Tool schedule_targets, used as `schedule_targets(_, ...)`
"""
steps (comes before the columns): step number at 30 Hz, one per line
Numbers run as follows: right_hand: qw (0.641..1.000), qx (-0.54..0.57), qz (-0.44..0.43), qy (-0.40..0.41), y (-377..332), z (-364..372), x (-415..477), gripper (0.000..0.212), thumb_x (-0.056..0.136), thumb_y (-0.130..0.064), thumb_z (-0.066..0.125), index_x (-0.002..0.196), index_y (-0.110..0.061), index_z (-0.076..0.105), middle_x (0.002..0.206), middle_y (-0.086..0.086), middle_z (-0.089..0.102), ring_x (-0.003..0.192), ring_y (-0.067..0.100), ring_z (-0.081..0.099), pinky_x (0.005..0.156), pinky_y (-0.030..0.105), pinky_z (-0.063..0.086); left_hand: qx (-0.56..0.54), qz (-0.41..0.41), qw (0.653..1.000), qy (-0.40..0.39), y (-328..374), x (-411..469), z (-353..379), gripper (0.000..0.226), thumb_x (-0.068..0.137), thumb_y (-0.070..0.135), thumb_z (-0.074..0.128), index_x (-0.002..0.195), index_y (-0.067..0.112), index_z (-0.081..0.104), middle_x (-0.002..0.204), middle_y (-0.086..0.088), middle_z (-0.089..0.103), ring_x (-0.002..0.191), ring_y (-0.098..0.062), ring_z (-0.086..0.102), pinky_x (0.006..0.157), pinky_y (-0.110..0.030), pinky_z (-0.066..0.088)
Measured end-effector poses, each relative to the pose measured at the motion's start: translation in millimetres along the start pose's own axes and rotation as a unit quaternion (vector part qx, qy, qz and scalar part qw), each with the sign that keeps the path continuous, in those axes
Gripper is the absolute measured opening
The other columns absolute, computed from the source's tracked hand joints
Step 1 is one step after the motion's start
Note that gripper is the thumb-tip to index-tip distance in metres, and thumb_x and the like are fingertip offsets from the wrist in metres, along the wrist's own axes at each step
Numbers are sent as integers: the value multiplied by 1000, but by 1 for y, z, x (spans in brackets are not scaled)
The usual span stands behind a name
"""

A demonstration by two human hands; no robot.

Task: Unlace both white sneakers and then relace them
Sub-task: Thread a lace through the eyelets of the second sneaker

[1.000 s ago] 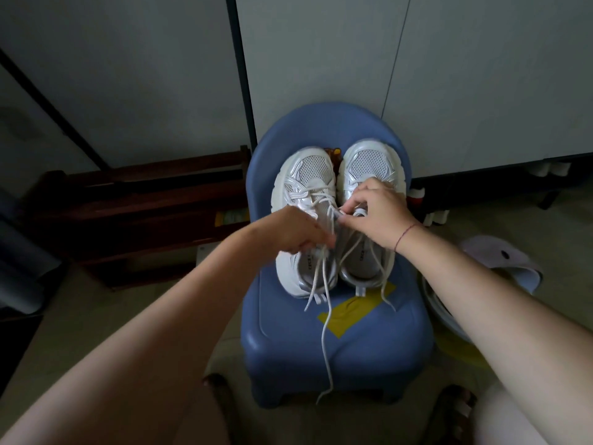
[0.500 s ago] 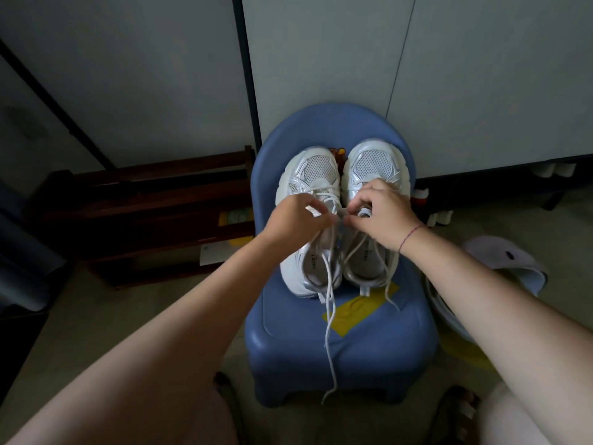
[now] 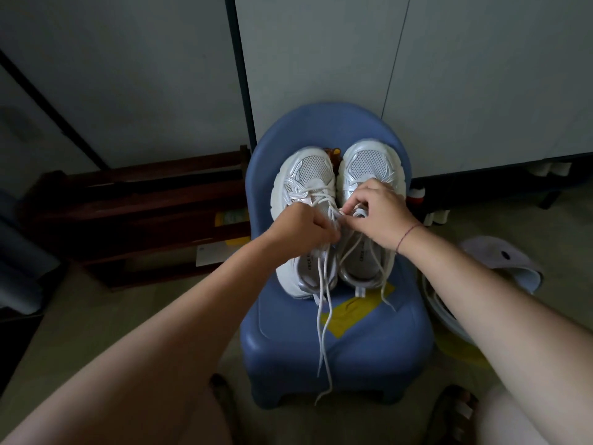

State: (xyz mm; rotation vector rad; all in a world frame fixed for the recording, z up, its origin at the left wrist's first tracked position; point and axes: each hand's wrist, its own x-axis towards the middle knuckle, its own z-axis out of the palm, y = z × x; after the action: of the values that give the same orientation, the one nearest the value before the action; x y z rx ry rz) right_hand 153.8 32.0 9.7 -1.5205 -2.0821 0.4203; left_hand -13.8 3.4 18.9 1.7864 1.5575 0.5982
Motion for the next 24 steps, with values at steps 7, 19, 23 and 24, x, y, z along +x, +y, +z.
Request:
schedule_targets(7, 1000, 4, 11, -7, -3, -2, 0, 16, 71, -31, 78, 70, -29, 62, 92, -7, 46, 97, 15, 48, 94, 39, 40, -7, -7, 982, -188, -10, -30, -11, 9, 80, 14, 76, 86, 8, 78, 64, -3, 68, 56, 0, 53, 57, -13, 41)
schedule_targets(19, 1000, -5, 22, -3, -10, -2, -4, 17, 72, -29, 78, 70, -29, 61, 94, -8, 45, 104, 19, 50, 95, 40, 40, -76, 4, 978, -197, -11, -45, 5, 7, 85, 17, 73, 80, 19, 77, 54, 7, 57, 47, -1, 44, 50, -12, 37)
schedule_targets(23, 998, -31, 52, 35, -23, -2, -11, 12, 76, -30, 73, 75, -24, 62, 90, -4, 52, 95, 21, 56, 83, 31, 44, -141, -7, 981, -136, -8, -45, 14, 10, 83, 21, 77, 73, 21, 76, 51, 3, 52, 49, -9, 42, 52, -18, 40)
schedule_targets(24, 996, -19, 81, 42, -27, -2, -14, 13, 78, -30, 70, 75, -19, 63, 86, -2, 58, 90, 22, 59, 79, 30, 46, -157, -12, 979, -130, -7, -44, 15, 6, 82, 20, 77, 76, 18, 77, 51, 2, 53, 51, -11, 43, 54, -21, 40)
